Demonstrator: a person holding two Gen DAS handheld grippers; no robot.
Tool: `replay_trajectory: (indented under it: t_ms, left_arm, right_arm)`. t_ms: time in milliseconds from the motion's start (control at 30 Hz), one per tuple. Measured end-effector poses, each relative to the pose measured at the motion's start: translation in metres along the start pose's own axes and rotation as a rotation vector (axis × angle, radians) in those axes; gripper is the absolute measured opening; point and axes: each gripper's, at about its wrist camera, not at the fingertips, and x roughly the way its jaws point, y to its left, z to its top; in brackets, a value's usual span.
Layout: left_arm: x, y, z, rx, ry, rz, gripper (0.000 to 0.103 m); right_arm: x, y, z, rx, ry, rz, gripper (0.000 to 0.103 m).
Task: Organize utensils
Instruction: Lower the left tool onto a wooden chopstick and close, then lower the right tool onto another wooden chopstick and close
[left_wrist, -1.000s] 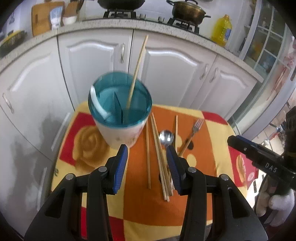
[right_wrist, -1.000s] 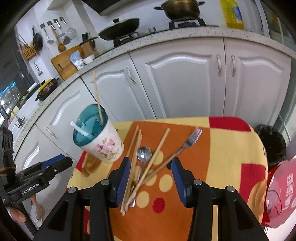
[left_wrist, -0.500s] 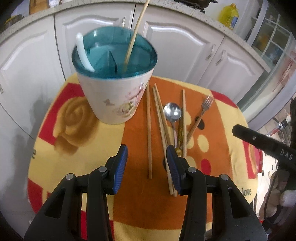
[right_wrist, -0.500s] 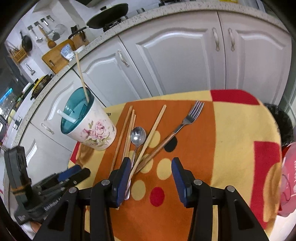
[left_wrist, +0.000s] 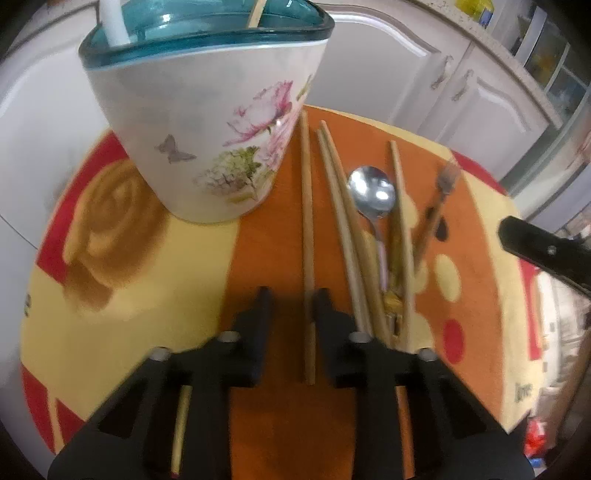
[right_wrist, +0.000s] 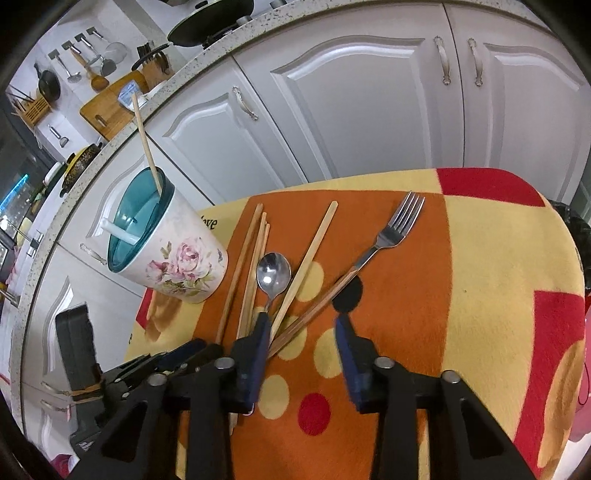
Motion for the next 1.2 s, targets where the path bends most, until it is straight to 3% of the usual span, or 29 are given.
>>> replay_trajectory:
  t_ms: [100,233,467,667,800,867,1033,1200]
  left_arm:
    - [0.002,0.001,0.003,0.008,0.013,-0.028,0.005]
    - [-0.009,0.008,-0.005,0.021,0.042,-0.065,0.004]
    - [-0.045,0.03,-0.046,0.15,0.114,-0.064,0.004]
    - [-0.056,0.041,-0.068,0.167,0.175,-0.088,0.004]
    - [-0.061,0.043,-0.06,0.148,0.139,-0.087,0.013]
    - [-0.061,0.04,-0.047,0.138,0.1,-0.082,0.026]
    - [-0.051,0.033,-0.015,0.131,0.042,-0.059,0.035]
    - [-0.029,0.023,0.01,0.136,0.005,0.016,0.036]
  right_arm:
    - [0.002,0.001,0.002,-0.005,0.001,0.003,0.028]
    - [0.001,0.002,0.004,-0.003,-0.002,0.008,0.028]
    - [0.009,0.007,0.011,-0.017,0.006,0.012,0.028]
    - [0.035,0.01,0.03,0.008,0.057,0.029,0.028]
    - [0.053,0.01,0.045,-0.009,0.076,-0.008,0.028]
    - [0.062,0.005,0.055,0.008,0.081,-0.013,0.028]
    - [0.083,-0.001,0.075,0.03,0.095,-0.033,0.028]
    - [0.107,-0.008,0.086,0.054,0.118,-0.057,0.028]
